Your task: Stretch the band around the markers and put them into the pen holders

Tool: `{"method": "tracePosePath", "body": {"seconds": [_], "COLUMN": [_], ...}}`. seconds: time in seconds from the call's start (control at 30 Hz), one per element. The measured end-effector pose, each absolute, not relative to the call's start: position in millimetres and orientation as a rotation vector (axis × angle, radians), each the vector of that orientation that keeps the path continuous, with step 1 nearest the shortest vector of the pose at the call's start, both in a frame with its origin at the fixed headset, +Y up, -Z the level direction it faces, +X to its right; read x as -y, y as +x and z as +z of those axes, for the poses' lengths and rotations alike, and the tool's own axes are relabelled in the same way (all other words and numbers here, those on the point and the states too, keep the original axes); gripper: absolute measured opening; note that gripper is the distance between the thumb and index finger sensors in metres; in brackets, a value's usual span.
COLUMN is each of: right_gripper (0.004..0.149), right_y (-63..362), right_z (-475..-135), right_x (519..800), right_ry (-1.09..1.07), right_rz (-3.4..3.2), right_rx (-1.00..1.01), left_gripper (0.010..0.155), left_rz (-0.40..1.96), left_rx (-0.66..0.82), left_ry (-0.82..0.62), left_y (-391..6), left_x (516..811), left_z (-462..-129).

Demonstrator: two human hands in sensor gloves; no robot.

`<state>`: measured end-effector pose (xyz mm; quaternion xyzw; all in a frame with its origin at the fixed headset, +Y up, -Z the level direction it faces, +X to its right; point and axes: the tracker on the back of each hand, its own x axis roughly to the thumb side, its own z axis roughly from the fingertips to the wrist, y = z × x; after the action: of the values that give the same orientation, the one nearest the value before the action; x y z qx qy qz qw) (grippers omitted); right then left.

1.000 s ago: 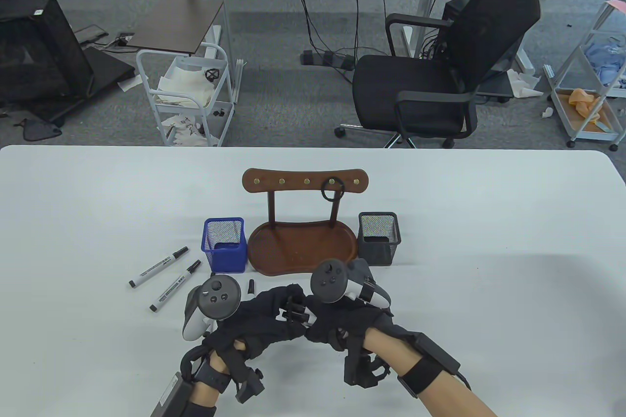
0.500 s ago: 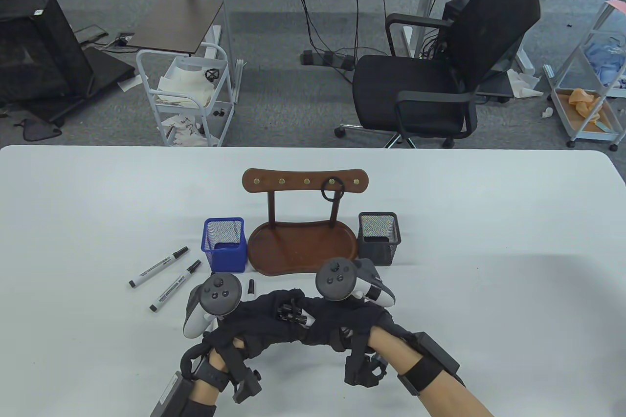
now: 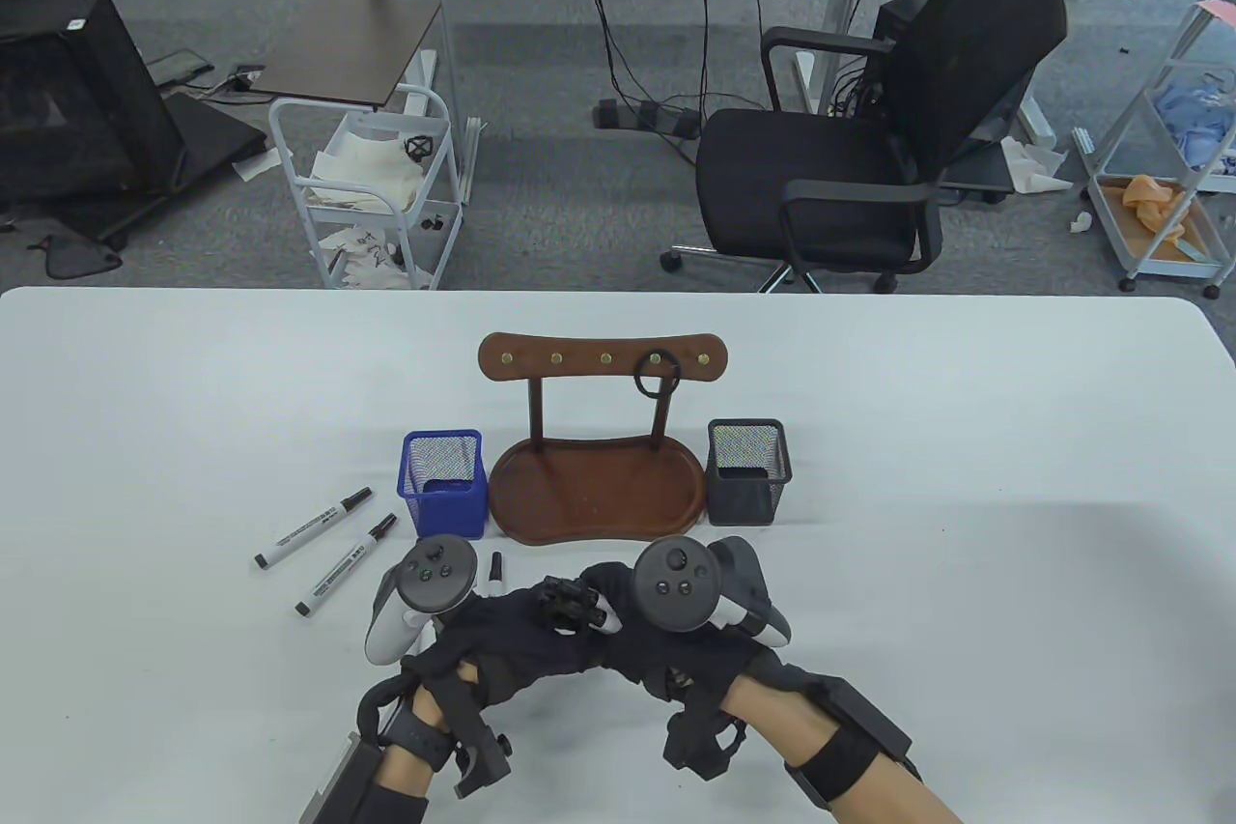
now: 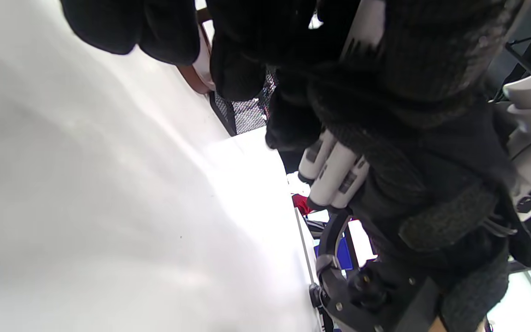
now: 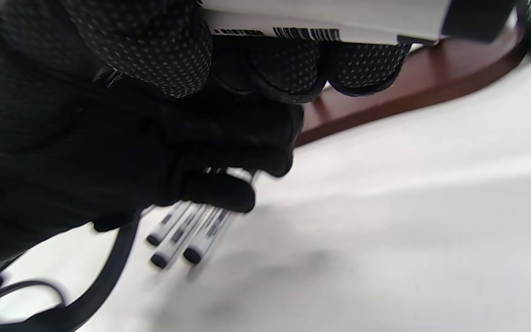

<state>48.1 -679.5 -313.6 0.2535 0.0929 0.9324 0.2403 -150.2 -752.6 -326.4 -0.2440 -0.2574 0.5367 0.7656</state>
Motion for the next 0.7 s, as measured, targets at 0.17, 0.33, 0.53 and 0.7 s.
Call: {"method": "tracePosePath", "body": {"seconds": [0.17, 0.33, 0.53, 0.7], "right_gripper": [0.085, 0.086, 0.079, 0.079], "right_y": [46.0, 58.4, 79.4, 92.5], "right_z": [-308.6, -319.8, -339.2, -350.3], "right_x": [677.1, 678.5, 696.7, 719.7], "right_ry": [0.730, 0.695, 0.602, 0.461], "right_rz": [2.629, 2.381, 2.029, 1.614], "right_rx": [-0.177, -0.357, -0.688, -0.812], "left_gripper": [0.081, 0.081, 0.061, 0.052], "left_rz": [1.150, 1.159, 1.149, 1.162], "left_rx": [0.595, 0.637, 0.610, 0.590], "left_ry": [-0.622, -0.621, -0.517, -0.459], "left_y": [-142.2, -139.7, -152.1, -157.4], "left_x": [756.0, 753.9, 746.0, 740.3], "left_z": [-324.3, -323.8, -326.8, -326.0]}}
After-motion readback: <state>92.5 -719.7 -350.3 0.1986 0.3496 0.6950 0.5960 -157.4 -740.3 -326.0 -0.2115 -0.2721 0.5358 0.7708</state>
